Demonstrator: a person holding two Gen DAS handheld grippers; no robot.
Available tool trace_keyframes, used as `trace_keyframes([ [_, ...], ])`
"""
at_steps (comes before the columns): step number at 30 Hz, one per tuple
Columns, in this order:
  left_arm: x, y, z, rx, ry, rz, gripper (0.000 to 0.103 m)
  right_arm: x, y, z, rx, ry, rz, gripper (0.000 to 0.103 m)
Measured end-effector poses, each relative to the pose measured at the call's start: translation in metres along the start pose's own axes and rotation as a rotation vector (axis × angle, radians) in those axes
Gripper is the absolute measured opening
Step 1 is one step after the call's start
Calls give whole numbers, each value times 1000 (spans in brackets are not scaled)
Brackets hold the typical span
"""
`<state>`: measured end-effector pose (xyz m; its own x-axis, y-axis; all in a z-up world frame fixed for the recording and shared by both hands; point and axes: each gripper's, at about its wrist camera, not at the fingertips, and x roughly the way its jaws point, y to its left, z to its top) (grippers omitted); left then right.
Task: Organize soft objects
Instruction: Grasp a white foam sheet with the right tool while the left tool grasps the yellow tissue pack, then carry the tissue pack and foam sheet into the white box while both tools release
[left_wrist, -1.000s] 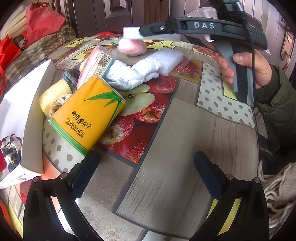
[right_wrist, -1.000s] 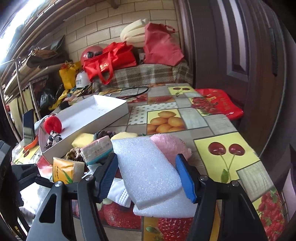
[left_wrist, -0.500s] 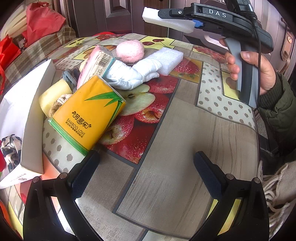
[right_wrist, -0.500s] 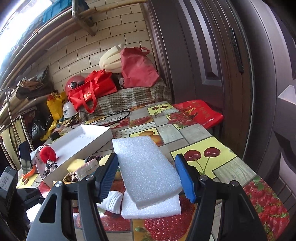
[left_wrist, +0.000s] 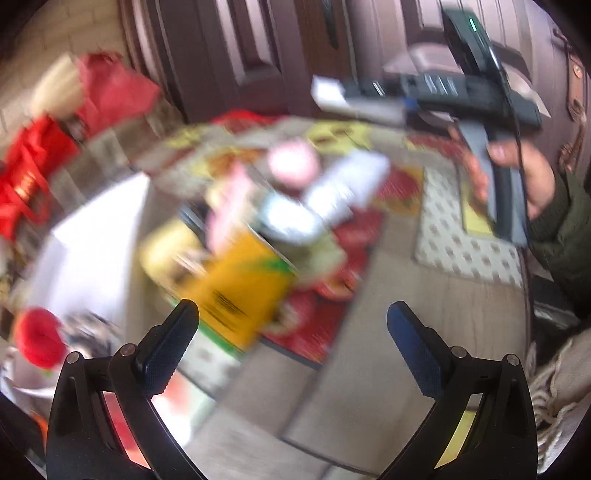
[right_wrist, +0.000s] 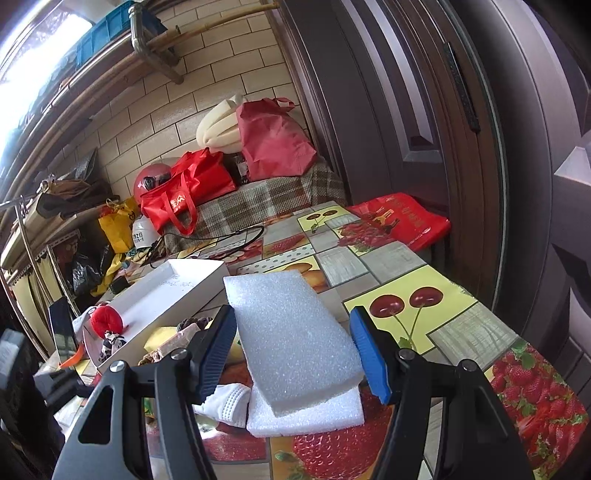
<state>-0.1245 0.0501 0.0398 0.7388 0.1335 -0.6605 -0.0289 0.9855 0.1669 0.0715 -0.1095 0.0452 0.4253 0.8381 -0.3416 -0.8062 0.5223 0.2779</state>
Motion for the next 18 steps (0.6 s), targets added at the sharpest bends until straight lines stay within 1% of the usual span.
trace_keyframes([
  [1, -2, 4, 5, 9, -14, 22, 103, 1, -1, 0, 5, 4, 3, 64],
  [2, -2, 8, 10, 35, -23, 61, 103, 1, -2, 0, 8, 6, 4, 64],
  [3, 1, 9, 13, 65, -21, 90, 103, 1, -2, 0, 9, 6, 8, 64],
  [5, 10, 11, 17, 134, -4, 121, 103, 0, -2, 0, 7, 5, 12, 64],
  [10, 40, 9, 14, 264, 85, 131, 102, 1, -1, 0, 9, 13, 17, 64],
  [12, 49, 5, 10, 293, 109, 133, 101, 1, -1, 0, 6, 17, 18, 64],
  [13, 51, 4, 8, 299, 119, 127, 95, 2, -2, 0, 5, 19, 19, 64],
  [14, 50, 5, 7, 288, 111, 113, 86, 2, -2, 0, 3, 20, 19, 64],
  [15, 51, 6, 8, 275, 114, 99, 75, 2, -2, 0, 3, 21, 19, 64],
  [16, 53, 7, 8, 264, 123, 94, 55, 1, -1, 0, 3, 20, 20, 64],
  [18, 49, 8, 6, 242, 96, 99, 52, 1, -1, 0, 1, 16, 15, 64],
])
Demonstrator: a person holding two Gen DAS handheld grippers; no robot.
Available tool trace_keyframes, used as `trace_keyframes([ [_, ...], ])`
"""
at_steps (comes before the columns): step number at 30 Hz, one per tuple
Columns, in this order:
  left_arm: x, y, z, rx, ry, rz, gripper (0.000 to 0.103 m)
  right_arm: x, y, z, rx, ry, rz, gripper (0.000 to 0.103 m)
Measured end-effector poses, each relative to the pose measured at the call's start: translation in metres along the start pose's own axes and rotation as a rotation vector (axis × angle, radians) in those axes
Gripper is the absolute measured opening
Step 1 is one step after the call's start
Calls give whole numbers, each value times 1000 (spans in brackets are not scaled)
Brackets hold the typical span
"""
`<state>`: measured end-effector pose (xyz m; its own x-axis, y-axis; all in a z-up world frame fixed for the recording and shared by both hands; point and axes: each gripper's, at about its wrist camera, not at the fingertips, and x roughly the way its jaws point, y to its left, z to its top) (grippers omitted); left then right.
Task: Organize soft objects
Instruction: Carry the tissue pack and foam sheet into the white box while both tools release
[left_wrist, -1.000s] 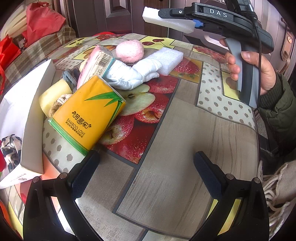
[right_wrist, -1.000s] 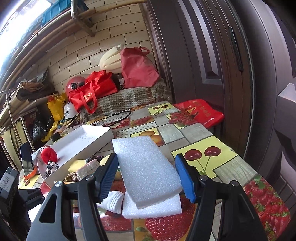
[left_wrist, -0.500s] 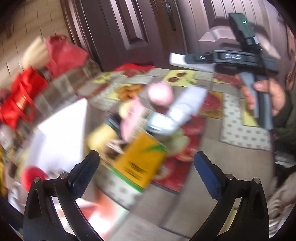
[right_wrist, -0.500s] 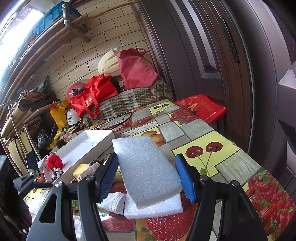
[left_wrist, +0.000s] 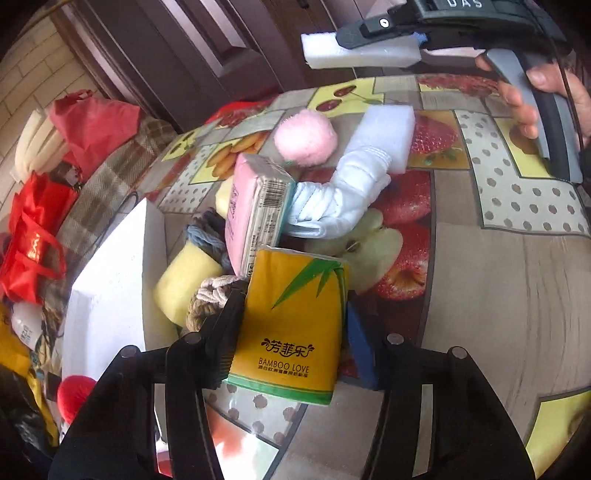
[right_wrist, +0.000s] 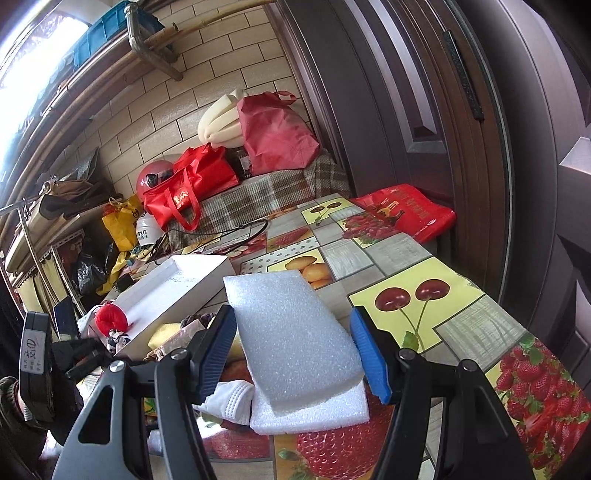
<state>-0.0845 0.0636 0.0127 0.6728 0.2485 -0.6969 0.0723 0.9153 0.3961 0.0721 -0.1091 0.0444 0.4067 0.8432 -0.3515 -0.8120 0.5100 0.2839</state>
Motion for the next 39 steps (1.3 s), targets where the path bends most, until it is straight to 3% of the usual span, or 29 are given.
trace_keyframes([
  [4, -22, -3, -16, -113, -116, 35, 51, -6, 0, 0, -8, -39, -7, 64],
  [8, -65, 18, -36, -279, -305, 209, 52, -15, 4, -2, 5, -100, 20, 64],
  [13, -79, 71, -73, -581, -318, 363, 52, -17, 28, -4, -75, -142, 2, 64],
  [16, -84, 89, -89, -670, -337, 411, 52, -9, 43, -6, -117, -123, 9, 64],
  [24, -85, 109, -102, -742, -345, 379, 52, 16, 82, -11, -203, -63, 67, 64],
  [33, -69, 116, -88, -729, -300, 481, 52, 45, 121, -22, -266, 2, 128, 64],
  [39, -63, 131, -90, -757, -297, 517, 52, 57, 156, -29, -336, -5, 165, 64],
])
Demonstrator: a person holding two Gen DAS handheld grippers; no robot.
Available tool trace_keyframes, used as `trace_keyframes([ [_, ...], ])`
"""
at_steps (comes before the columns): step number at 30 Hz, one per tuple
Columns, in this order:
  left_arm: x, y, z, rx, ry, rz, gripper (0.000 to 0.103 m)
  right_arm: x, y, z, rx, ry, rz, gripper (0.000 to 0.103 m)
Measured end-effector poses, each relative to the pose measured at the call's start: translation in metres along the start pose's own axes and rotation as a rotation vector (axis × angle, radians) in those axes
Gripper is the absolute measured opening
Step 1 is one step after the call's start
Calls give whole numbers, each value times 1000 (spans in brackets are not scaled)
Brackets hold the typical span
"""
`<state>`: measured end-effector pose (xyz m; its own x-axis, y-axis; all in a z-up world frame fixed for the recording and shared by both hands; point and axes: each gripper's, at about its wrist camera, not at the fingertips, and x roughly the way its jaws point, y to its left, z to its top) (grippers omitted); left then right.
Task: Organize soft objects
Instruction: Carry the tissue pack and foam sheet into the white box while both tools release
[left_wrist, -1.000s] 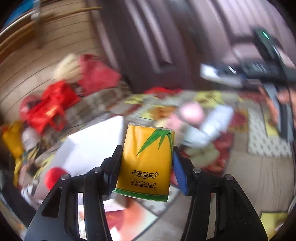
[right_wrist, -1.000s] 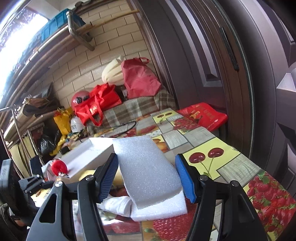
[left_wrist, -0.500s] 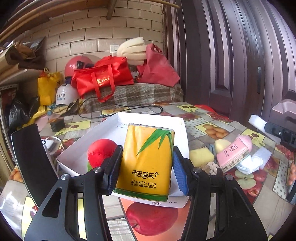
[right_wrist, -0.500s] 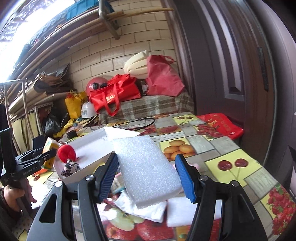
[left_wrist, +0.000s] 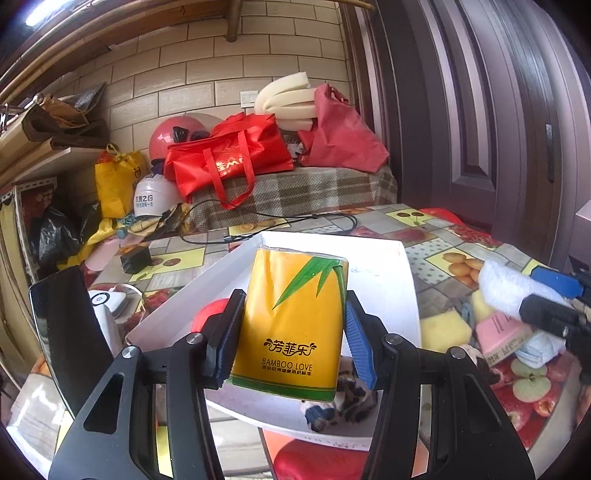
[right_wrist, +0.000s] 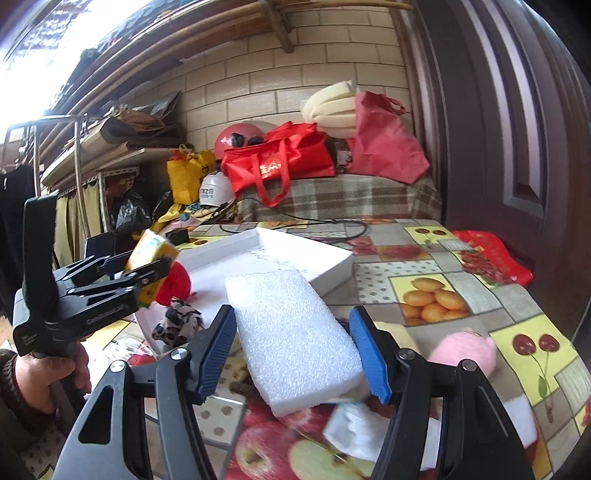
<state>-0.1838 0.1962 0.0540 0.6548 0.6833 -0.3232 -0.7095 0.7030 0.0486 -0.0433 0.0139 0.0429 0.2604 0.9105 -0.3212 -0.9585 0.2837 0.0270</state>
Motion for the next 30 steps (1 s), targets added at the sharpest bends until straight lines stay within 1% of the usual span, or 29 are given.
trace_keyframes([
  [4, 11, 12, 3, -41, 5, 31, 52, 16, 15, 4, 24, -12, 1, 64],
  [7, 23, 19, 5, -58, 17, 37, 52, 32, 29, 9, 21, -21, 4, 64],
  [10, 31, 24, 9, -68, -7, 34, 52, 46, 39, 14, 19, -24, 3, 64],
  [12, 36, 28, 11, -76, -14, 44, 52, 55, 40, 17, 36, -26, -6, 64],
  [18, 58, 31, 20, -81, -18, 53, 52, 91, 31, 26, 152, 29, -15, 64],
  [21, 70, 32, 23, -83, 8, 63, 52, 109, 27, 29, 215, 57, -30, 64],
  [25, 81, 42, 24, -131, 55, 62, 52, 126, 25, 31, 253, 91, -54, 64],
  [28, 86, 45, 23, -153, 83, 67, 52, 132, 24, 30, 263, 117, -69, 64],
  [30, 87, 44, 23, -153, 86, 74, 52, 129, 23, 30, 267, 109, -72, 65],
])
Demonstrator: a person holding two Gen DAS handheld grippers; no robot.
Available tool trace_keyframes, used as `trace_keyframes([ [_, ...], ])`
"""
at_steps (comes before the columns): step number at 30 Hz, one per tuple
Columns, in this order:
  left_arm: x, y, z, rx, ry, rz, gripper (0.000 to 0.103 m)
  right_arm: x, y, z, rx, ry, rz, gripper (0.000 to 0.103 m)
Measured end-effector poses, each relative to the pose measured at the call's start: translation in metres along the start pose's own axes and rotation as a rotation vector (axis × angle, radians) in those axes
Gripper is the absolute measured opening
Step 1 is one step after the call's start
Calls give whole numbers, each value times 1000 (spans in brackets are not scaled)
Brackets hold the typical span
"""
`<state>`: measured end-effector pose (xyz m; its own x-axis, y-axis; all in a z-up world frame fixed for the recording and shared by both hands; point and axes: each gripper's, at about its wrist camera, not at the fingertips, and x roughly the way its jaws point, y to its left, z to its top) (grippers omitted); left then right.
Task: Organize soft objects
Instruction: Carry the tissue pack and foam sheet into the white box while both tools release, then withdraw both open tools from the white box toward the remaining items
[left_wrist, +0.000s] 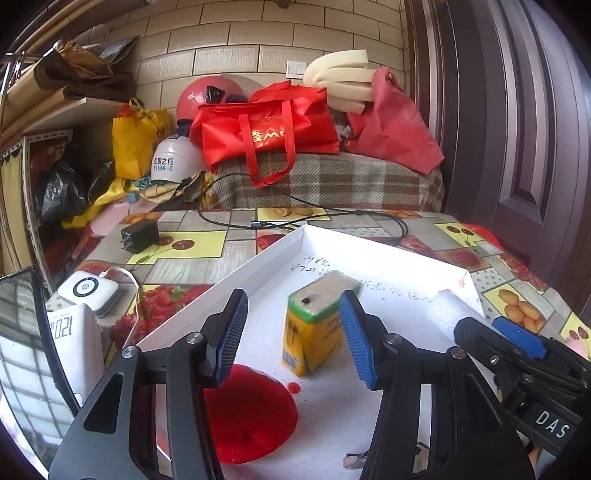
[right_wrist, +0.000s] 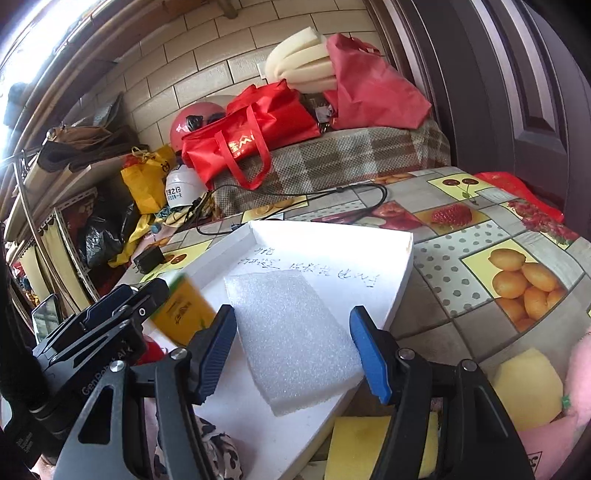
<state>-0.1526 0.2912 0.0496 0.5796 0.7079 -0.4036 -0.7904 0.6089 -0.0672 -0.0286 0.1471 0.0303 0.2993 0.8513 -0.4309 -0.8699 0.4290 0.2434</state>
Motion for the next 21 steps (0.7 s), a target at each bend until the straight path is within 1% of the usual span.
trace_keyframes([
  [3, -4, -2, -1, 6, -22, 11, 53, -5, 0, 0, 0, -20, -9, 66],
  [4, -6, -2, -2, 3, -33, 22, 55, -6, 1, 0, -4, -23, -4, 72],
  [5, -8, -1, -2, -3, -42, 29, 68, -6, 2, 1, -8, -26, -2, 85],
  [6, -10, 1, -2, -14, -54, 33, 79, -6, 3, 1, -13, -31, -3, 89],
  [7, -13, 5, -2, -34, -66, 44, 93, -9, 5, 1, -20, -42, -4, 94],
  [8, -16, 11, -3, -62, -83, 49, 103, -11, 5, 1, -21, -55, -4, 103],
  [11, -23, 21, -4, -108, -117, 51, 103, -17, 8, 1, -32, -89, 0, 103],
  [15, -28, 19, -5, -97, -136, 72, 103, -23, 18, -1, -84, -129, -6, 103],
  [21, -28, 18, -4, -98, -133, 76, 103, -25, 19, 0, -98, -149, -2, 103],
])
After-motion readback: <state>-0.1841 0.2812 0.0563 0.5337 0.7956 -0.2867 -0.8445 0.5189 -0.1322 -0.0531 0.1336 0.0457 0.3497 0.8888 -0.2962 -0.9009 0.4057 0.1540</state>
